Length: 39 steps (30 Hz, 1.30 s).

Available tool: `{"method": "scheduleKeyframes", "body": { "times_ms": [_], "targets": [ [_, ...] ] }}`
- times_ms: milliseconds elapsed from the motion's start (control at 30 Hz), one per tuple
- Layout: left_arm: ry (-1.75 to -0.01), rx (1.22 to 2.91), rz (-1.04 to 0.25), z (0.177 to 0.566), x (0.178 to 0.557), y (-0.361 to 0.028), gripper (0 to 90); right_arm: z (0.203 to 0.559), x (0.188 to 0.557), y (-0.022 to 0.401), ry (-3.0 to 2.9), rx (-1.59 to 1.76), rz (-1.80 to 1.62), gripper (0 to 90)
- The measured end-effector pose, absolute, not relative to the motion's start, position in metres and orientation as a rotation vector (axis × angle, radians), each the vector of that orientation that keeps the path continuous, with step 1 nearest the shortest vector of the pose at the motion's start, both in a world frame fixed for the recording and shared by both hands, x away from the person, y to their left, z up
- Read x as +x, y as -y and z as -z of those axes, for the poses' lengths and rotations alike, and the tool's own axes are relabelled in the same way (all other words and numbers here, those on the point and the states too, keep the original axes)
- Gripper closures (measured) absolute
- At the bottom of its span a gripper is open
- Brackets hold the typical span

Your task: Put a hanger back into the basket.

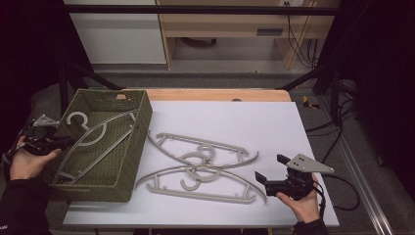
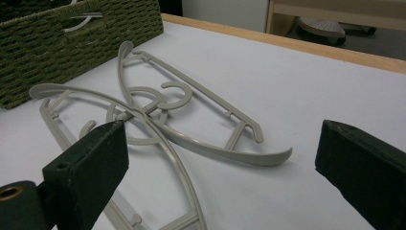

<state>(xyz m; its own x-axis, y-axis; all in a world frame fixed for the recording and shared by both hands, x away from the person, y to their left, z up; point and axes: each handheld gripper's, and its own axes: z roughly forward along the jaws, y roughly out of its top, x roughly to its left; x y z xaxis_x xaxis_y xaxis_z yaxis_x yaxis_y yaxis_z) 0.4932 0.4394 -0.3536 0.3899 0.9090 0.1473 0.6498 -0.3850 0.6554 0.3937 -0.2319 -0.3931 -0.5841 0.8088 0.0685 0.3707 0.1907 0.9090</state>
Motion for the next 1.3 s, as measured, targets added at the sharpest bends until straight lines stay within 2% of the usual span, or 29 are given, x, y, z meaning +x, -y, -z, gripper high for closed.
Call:
{"method": "scheduleKeyframes", "body": {
  "times_ms": [100,167,200,333,400,533,833,1000,1300],
  "targets": [
    [-1.29,2.111,-0.689,0.347,0.488,-0.434,63.3,0.392,0.394,0.231,-2.046,1.101,-1.365,4.8],
    [-1.244,2.058,-0.694,0.34,0.481,-0.426,61.0,0.392,0.395,0.231,-2.055,1.093,-1.367,4.8],
    [-1.198,2.029,-0.69,0.335,0.476,-0.42,53.3,0.391,0.395,0.23,-2.057,1.094,-1.368,5.0],
    [-1.122,1.957,-0.698,0.327,0.466,-0.404,39.4,0.389,0.398,0.226,-2.066,1.089,-1.368,5.9],
    [-1.11,1.948,-0.685,0.325,0.463,-0.393,29.4,0.388,0.4,0.223,-2.075,1.079,-1.364,6.0],
    [-1.042,1.941,-0.658,0.322,0.456,-0.37,19.8,0.387,0.403,0.218,-2.087,1.075,-1.363,6.1],
    [-0.875,1.922,-0.593,0.322,0.442,-0.312,10.4,0.388,0.404,0.215,-2.08,1.075,-1.376,5.6],
    [-0.813,1.915,-0.555,0.331,0.435,-0.282,10.1,0.389,0.402,0.222,-2.037,1.09,-1.394,5.1],
    [-0.751,1.918,-0.489,0.352,0.427,-0.25,11.2,0.388,0.4,0.228,-2.004,1.097,-1.419,5.2]
  ]
}}
